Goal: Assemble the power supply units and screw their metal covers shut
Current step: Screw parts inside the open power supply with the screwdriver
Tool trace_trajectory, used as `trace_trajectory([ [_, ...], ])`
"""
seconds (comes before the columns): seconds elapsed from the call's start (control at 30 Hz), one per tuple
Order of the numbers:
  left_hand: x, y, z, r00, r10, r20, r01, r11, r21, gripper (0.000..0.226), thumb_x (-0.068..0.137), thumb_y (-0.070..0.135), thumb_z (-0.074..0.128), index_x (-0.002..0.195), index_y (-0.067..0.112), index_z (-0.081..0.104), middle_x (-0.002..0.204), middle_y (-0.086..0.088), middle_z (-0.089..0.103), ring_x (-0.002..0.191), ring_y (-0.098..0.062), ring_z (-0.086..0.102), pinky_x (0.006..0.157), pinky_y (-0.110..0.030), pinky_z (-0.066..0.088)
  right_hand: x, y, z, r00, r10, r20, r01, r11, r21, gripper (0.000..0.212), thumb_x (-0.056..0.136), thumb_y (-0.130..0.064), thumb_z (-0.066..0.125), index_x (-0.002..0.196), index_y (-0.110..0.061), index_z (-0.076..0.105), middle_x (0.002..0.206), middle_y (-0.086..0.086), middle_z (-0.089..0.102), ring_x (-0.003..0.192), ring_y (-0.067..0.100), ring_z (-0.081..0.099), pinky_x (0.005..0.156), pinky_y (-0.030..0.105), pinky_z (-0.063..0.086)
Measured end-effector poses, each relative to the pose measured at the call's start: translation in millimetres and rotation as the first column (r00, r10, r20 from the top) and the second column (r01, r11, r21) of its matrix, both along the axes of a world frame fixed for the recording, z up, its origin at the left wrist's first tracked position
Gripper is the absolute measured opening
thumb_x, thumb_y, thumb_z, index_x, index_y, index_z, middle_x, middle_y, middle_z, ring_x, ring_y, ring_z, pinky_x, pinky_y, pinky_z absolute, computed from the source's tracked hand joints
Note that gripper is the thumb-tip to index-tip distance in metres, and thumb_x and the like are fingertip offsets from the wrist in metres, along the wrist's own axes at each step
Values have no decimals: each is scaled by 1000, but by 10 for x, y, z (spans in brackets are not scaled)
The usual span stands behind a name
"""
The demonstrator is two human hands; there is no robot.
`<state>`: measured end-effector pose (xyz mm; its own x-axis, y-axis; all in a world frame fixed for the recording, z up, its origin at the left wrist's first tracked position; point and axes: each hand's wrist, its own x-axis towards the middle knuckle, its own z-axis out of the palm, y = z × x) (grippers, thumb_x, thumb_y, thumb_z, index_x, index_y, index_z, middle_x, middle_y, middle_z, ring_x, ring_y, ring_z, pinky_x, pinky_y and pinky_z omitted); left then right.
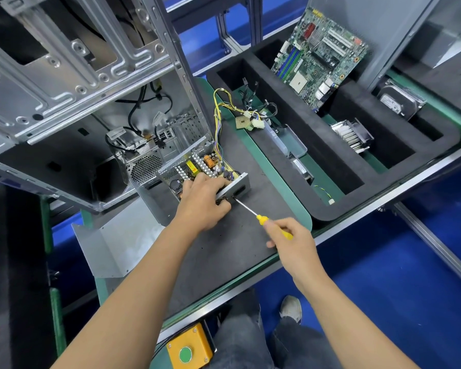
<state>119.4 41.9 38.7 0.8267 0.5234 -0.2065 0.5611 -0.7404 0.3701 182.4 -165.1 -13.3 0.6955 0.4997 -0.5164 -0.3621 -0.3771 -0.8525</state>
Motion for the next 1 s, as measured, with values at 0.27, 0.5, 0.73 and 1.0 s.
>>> trace_trajectory([
  [0.27,-9,-9,-3,999,-3,34,2,1000,11,27,84,21,61,107,34,61,91,4,43,98,-20,33,90,-32,22,-79,22,-35,993,98,68,-95,995,-39,25,83,-35,76,102,-37,58,102,-4,57,86,7,59,64,18,42],
  [0.5,-11,4,-30,996,-63,58,58,996,72,13,82,17,58,92,26,57,78,10,47,95,-21,36,87,-34,24,-32,43,36,990,99,99,-94,994,-53,8,92,-41,62,98,-46,62,99,-11,60,81,3,59,65,17,43],
  [0.73,-32,16,-44,995,-24,101,24,1000,2,53,80,19,59,128,40,53,97,11,53,102,-17,38,91,-28,21,-45,6,-22,998,40,41,-38,999,-32,15,95,-40,55,87,-35,66,89,-3,69,68,-1,63,59,19,45],
  [1.0,-29,29,-72,998,21,58,-20,1000,-14,56,80,23,58,131,45,49,105,9,53,107,-23,40,94,-29,27,-4,-18,18,995,34,89,-27,997,-76,21,97,-32,56,80,-30,68,81,2,70,62,6,61,51,14,43],
])
